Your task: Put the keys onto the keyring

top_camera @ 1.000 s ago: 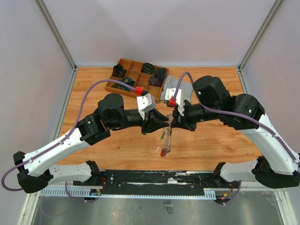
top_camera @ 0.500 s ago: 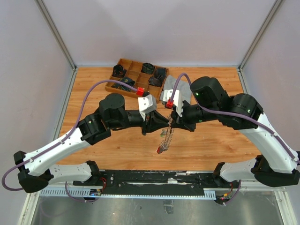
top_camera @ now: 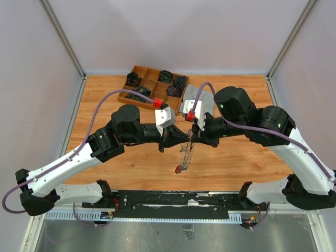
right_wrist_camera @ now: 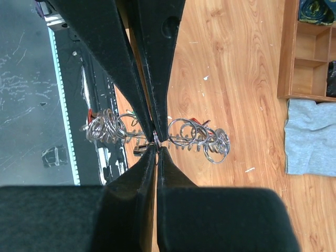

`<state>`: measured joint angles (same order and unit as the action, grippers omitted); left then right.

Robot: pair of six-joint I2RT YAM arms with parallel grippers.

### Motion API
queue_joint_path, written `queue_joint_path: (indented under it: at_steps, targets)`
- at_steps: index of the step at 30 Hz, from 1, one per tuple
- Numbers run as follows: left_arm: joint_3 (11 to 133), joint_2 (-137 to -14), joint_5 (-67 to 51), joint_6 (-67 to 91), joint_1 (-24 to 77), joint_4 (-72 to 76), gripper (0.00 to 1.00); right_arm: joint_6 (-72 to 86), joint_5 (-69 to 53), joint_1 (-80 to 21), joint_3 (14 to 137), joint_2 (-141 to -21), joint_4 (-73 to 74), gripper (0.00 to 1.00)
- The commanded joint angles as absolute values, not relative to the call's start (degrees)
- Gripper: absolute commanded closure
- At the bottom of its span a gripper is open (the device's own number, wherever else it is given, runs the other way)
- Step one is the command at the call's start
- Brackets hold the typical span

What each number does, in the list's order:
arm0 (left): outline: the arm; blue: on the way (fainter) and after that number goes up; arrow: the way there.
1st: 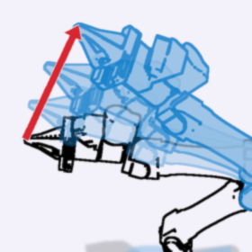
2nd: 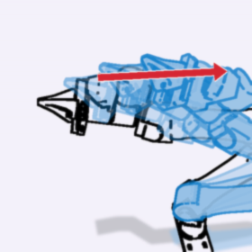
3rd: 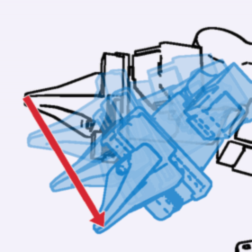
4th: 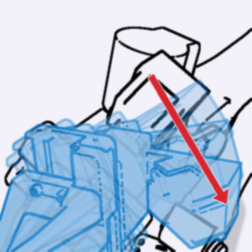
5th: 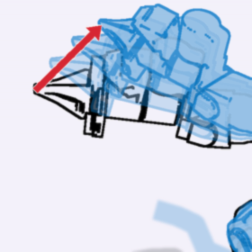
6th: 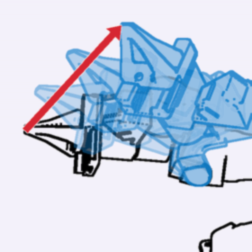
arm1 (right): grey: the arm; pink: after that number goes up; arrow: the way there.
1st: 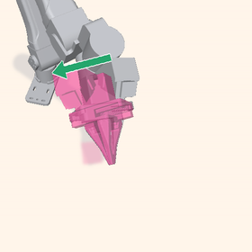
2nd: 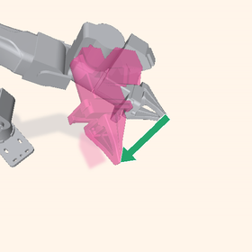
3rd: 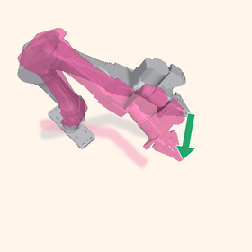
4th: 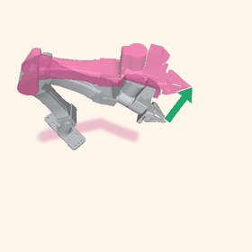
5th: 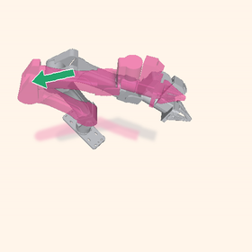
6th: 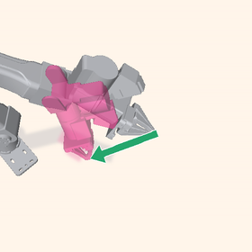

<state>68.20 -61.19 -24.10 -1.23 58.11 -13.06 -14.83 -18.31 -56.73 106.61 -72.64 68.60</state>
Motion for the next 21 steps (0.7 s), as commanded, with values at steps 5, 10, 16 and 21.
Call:
queue_joint_path:
  at_steps: [5, 10, 16, 21]
  targets:
    - [65.9, -55.9, -20.2, 0.5, 58.5, -5.6, 0.99, -9.1, -18.0, -57.7, 99.9, -64.4, 53.0, 0.97]
    - [65.0, -54.8, -20.2, 1.8, 58.5, -3.6, 0.99, -4.7, -17.7, -57.7, 92.3, -56.9, 41.4, 0.76]
    - [63.6, -53.4, -18.8, 3.1, 58.5, -1.0, 1.00, 3.4, -10.2, -57.6, 80.7, -47.6, 27.0, 0.68]
    - [62.5, -52.2, -17.1, 4.6, 58.5, 2.0, 1.00, 18.6, -3.2, -57.6, 69.4, -41.7, 12.8, 0.65]
